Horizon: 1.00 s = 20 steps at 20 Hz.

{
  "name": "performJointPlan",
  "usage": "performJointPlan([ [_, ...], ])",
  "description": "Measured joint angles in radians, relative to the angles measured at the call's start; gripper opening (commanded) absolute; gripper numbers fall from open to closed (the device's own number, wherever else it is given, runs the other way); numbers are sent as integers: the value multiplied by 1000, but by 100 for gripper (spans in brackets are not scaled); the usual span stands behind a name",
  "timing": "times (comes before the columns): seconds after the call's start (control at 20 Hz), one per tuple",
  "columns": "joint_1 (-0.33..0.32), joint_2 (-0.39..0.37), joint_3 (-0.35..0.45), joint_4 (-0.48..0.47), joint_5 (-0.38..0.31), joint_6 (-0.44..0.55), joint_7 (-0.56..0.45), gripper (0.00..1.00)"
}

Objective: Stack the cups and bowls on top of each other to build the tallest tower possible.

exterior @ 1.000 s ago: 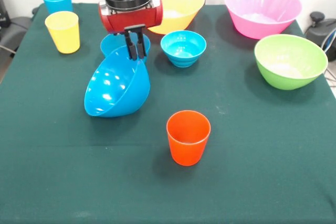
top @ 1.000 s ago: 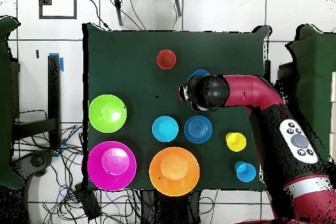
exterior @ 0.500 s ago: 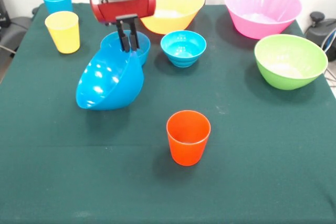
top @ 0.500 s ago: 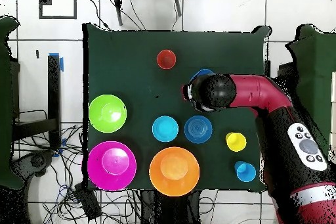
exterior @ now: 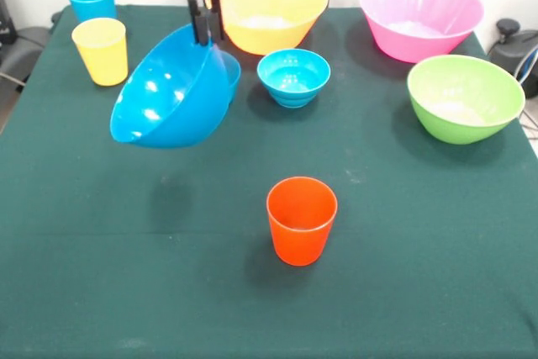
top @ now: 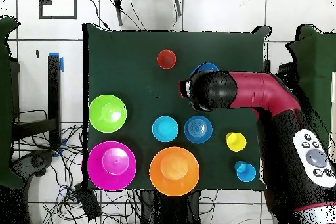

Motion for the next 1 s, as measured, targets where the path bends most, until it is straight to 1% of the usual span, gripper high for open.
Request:
performJointPlan([
  [0.35, 37, -59, -1, 13, 30, 1, 0, 0],
  [0.45, 63, -76, -6, 14, 38, 1, 0, 0],
  [0.6, 87, -84, -13, 14, 46, 1, 0, 0],
  [0.8, 142, -86, -26, 14, 63, 1, 3, 0],
  [0.85, 164, -84, -30, 13, 70, 1, 6, 0],
  [1.0, 190, -78, -36, 11, 78, 1, 10, 0],
])
